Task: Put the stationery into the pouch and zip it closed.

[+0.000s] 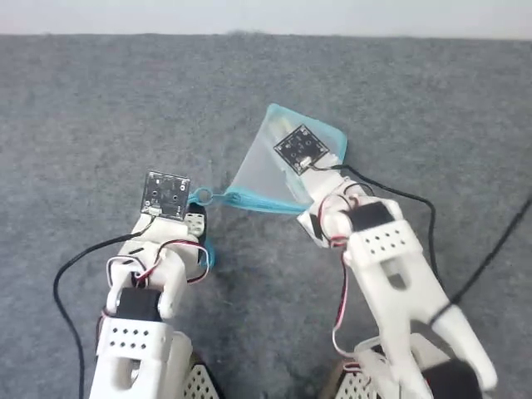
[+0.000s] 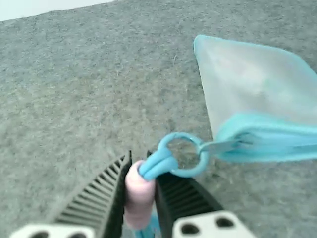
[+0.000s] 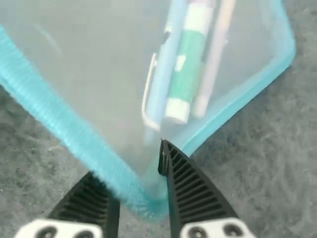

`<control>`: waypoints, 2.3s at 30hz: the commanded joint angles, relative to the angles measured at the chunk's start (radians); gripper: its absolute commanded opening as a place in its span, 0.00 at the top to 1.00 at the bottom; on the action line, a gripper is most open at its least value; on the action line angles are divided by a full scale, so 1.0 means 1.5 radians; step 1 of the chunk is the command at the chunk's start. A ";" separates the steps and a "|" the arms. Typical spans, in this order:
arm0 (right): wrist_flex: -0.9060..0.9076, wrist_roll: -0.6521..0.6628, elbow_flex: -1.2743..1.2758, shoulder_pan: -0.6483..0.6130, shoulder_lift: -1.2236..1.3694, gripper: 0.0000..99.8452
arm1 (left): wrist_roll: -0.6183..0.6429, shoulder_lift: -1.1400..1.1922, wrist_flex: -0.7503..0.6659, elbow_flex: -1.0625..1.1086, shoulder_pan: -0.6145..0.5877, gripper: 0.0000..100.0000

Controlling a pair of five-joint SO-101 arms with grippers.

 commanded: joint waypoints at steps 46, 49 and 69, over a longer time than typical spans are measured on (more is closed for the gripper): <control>0.149 -0.055 0.439 0.125 -0.803 0.95 | -0.047 -0.291 0.190 0.070 -0.042 0.66; 0.149 -0.055 0.484 0.125 -0.854 0.93 | -0.070 -0.371 0.236 0.127 -0.044 0.67; 0.284 -0.058 0.601 0.314 -0.937 0.93 | -0.071 -0.354 0.209 0.152 -0.043 0.67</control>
